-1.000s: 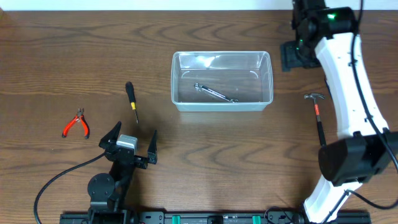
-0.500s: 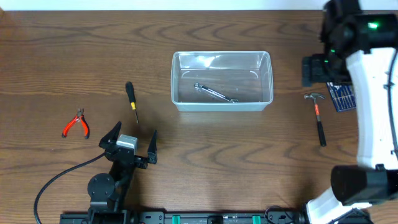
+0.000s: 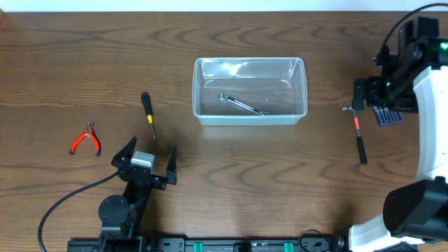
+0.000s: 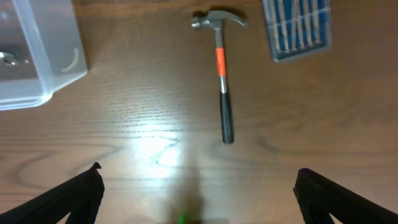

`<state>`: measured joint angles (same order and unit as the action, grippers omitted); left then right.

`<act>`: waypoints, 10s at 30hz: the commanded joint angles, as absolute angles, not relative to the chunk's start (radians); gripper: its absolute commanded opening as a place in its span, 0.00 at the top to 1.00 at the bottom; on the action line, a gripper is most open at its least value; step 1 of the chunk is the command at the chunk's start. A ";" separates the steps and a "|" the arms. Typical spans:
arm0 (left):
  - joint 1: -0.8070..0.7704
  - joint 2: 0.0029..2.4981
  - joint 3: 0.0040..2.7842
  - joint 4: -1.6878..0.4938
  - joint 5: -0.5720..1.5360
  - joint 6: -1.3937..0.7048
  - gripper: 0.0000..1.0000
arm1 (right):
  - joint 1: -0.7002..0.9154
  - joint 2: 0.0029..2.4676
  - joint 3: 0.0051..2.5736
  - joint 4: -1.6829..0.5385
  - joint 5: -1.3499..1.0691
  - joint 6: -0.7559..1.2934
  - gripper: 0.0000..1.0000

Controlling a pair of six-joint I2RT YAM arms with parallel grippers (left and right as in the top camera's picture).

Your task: Pack container

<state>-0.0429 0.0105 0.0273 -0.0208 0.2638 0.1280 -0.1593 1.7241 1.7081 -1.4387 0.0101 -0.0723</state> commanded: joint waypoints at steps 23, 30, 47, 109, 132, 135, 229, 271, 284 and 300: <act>-0.039 0.004 0.004 -0.046 0.287 0.119 0.02 | -0.167 1.756 1.327 -0.980 0.071 -0.183 0.01; -0.039 0.004 0.004 -0.046 0.287 0.119 0.02 | -0.167 1.865 1.327 -1.001 0.086 -0.184 0.01; -0.039 0.004 0.004 -0.046 0.287 0.119 0.02 | -0.191 1.932 1.327 -0.904 0.053 -0.180 0.01; -0.039 0.004 0.004 -0.046 0.287 0.119 0.02 | -0.197 2.031 1.327 -0.773 0.045 -0.101 0.22; -0.039 0.004 0.004 -0.046 0.287 0.119 0.02 | -0.252 2.031 1.327 -0.805 0.033 -0.155 0.33; -0.039 0.004 0.004 -0.046 0.287 0.119 0.02 | -0.253 2.031 1.327 -0.809 0.017 -0.155 0.34; -0.039 0.004 0.004 -0.046 0.287 0.119 0.02 | -0.247 2.031 1.327 -0.778 -0.020 -0.233 0.88; -0.039 0.004 0.004 -0.046 0.287 0.119 0.02 | -0.223 2.031 1.367 -0.805 -0.027 -0.218 0.94; -0.039 0.004 0.004 -0.046 0.287 0.119 0.02 | -0.205 2.031 1.529 -0.912 -0.028 -0.218 0.99; -0.039 0.004 0.004 -0.046 0.287 0.119 0.02 | -0.036 2.031 1.868 -1.086 -0.027 -0.294 0.99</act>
